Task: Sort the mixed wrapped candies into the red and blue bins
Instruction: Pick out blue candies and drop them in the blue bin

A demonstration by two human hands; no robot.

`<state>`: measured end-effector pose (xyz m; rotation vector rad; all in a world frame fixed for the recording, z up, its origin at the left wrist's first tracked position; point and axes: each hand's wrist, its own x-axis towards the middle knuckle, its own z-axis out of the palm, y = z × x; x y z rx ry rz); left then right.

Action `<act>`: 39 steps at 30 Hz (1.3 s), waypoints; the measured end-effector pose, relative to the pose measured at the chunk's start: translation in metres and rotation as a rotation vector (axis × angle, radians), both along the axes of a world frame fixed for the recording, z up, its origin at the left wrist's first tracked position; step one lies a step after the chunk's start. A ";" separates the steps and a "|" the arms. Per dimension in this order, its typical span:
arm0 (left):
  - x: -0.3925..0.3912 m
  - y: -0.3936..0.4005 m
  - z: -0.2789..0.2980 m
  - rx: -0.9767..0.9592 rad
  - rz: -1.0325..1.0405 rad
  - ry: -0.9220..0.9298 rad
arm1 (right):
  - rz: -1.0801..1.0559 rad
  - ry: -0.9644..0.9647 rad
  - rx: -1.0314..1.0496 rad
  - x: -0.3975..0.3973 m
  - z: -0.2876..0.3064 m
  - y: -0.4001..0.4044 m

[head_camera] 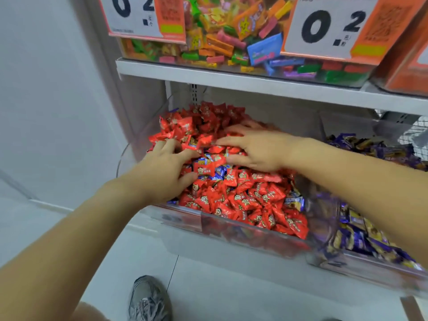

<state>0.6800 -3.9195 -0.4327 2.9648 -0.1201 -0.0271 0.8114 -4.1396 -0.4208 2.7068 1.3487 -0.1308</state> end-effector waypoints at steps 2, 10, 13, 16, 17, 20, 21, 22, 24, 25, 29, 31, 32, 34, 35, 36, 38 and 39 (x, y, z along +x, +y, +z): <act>0.007 -0.001 -0.003 -0.015 -0.001 -0.009 | -0.117 0.047 -0.065 0.004 0.003 -0.016; -0.009 -0.006 0.032 0.013 -0.007 -0.142 | 0.195 -0.031 0.152 -0.074 0.010 0.032; -0.021 0.002 0.040 0.116 0.034 -0.077 | 0.228 0.041 0.059 -0.077 -0.008 0.060; -0.028 0.010 0.030 0.076 0.040 0.089 | 0.181 -0.049 -0.020 -0.054 -0.008 0.062; -0.027 0.011 0.026 0.065 0.030 0.099 | 0.165 -0.076 -0.016 -0.047 -0.006 0.060; -0.025 0.010 0.023 0.067 0.057 0.134 | 0.083 -0.067 -0.003 -0.034 -0.001 0.044; -0.024 0.010 0.024 0.070 0.069 0.140 | 0.044 -0.049 -0.018 -0.030 0.002 0.037; -0.025 0.010 0.025 0.065 0.080 0.142 | 0.004 -0.030 -0.057 -0.027 0.007 0.029; -0.025 0.009 0.026 0.048 0.077 0.149 | -0.049 -0.010 -0.190 -0.027 0.017 0.010; -0.025 0.008 0.026 0.050 0.068 0.157 | -0.065 0.005 -0.251 -0.030 0.025 0.003; -0.022 0.000 0.023 0.104 0.064 0.192 | -0.008 -0.032 0.009 -0.028 0.048 0.032; -0.020 -0.003 0.022 0.130 0.073 0.182 | 0.116 -0.005 0.188 -0.019 0.035 0.069; -0.020 -0.004 0.021 0.130 0.075 0.178 | 0.150 0.040 0.189 -0.016 0.025 0.086; -0.022 -0.003 0.021 0.101 0.076 0.167 | 0.117 0.115 0.122 -0.006 0.001 0.104; -0.024 -0.001 0.022 0.073 0.077 0.152 | 0.098 0.123 0.114 -0.001 -0.006 0.105; -0.025 0.001 0.023 0.035 0.079 0.129 | 0.095 0.119 0.126 0.002 -0.008 0.100; -0.027 0.005 0.024 -0.021 0.093 0.083 | 0.110 0.104 0.130 0.005 -0.005 0.084; -0.027 0.006 0.024 -0.027 0.096 0.070 | 0.112 0.100 0.113 0.006 -0.002 0.072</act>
